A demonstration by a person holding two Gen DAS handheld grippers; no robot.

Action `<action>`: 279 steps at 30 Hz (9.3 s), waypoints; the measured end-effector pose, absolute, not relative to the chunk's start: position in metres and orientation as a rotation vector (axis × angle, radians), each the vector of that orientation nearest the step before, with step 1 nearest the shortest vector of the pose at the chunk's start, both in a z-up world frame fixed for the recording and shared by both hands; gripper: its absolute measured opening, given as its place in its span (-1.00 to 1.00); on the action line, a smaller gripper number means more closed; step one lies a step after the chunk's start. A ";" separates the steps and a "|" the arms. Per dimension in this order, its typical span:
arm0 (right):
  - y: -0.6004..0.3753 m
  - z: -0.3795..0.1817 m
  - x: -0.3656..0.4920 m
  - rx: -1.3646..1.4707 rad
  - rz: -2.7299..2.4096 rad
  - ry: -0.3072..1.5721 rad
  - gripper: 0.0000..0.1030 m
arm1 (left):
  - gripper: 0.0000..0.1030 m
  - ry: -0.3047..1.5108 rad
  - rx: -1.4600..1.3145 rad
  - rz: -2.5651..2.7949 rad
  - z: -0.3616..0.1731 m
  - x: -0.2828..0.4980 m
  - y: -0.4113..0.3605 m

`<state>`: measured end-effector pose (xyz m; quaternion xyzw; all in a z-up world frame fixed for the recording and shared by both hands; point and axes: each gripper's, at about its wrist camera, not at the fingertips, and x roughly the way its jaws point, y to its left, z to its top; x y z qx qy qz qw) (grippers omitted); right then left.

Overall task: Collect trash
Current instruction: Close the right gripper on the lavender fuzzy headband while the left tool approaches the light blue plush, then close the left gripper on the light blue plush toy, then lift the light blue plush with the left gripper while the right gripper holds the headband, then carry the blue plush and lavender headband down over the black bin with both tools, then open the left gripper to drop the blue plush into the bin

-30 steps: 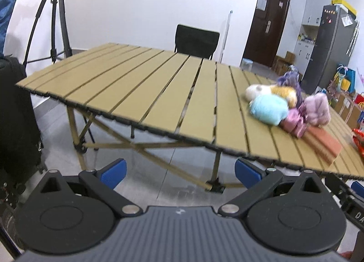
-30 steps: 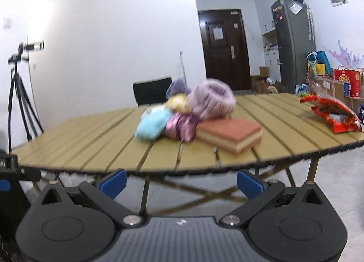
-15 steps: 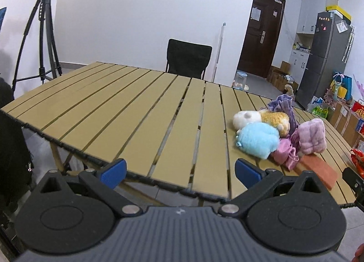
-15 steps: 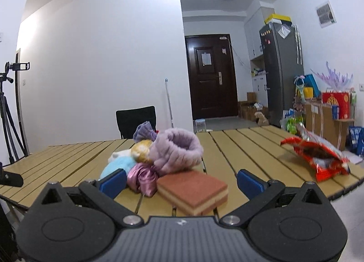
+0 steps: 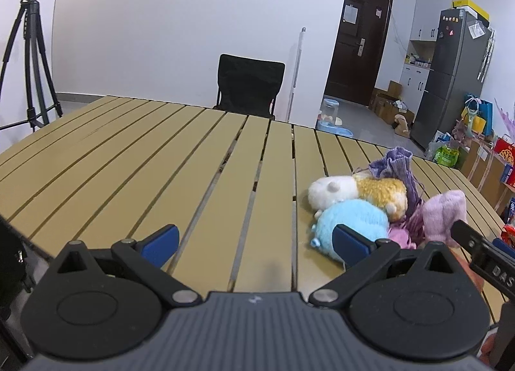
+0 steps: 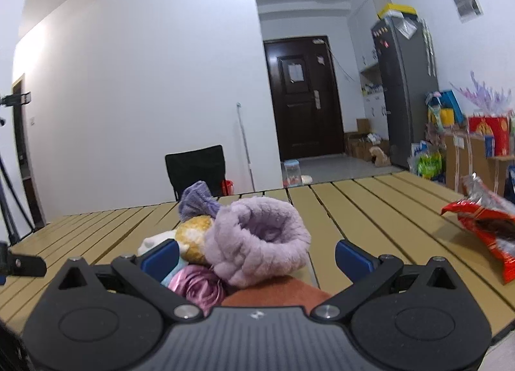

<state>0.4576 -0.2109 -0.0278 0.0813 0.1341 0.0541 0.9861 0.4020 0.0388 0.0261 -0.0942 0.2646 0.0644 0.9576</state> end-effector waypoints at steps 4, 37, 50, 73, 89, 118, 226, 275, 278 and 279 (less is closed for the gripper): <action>-0.202 -0.025 0.488 0.162 0.053 0.317 1.00 | 1.00 0.548 -0.204 0.122 0.025 0.419 0.035; -0.256 -0.035 0.490 0.300 0.045 0.291 -0.53 | 1.00 0.631 -0.232 0.021 0.005 0.476 -0.006; -0.285 -0.040 0.489 0.261 -0.003 0.313 -0.53 | 1.00 0.694 -0.273 0.010 -0.023 0.512 -0.024; -0.285 -0.044 0.493 0.262 -0.001 0.328 -0.53 | 0.46 0.651 -0.186 0.069 -0.028 0.501 -0.033; -0.280 -0.041 0.489 0.254 0.018 0.327 -0.53 | -0.03 0.618 -0.131 0.058 -0.018 0.489 -0.036; -0.269 -0.030 0.457 0.258 0.055 0.277 -0.53 | -0.12 0.505 -0.130 0.034 0.022 0.427 -0.004; -0.260 -0.206 0.247 0.081 0.009 0.900 -0.53 | -0.12 0.903 0.139 -0.061 -0.136 0.230 -0.039; -0.305 -0.234 0.251 0.119 -0.094 0.953 -0.53 | 1.00 1.085 0.130 0.102 -0.193 0.302 -0.073; -0.305 -0.234 0.251 0.117 -0.091 0.952 -0.53 | 1.00 1.083 0.129 0.100 -0.192 0.301 -0.073; -0.305 -0.234 0.251 0.115 -0.090 0.952 -0.53 | 1.00 1.083 0.129 0.098 -0.191 0.300 -0.072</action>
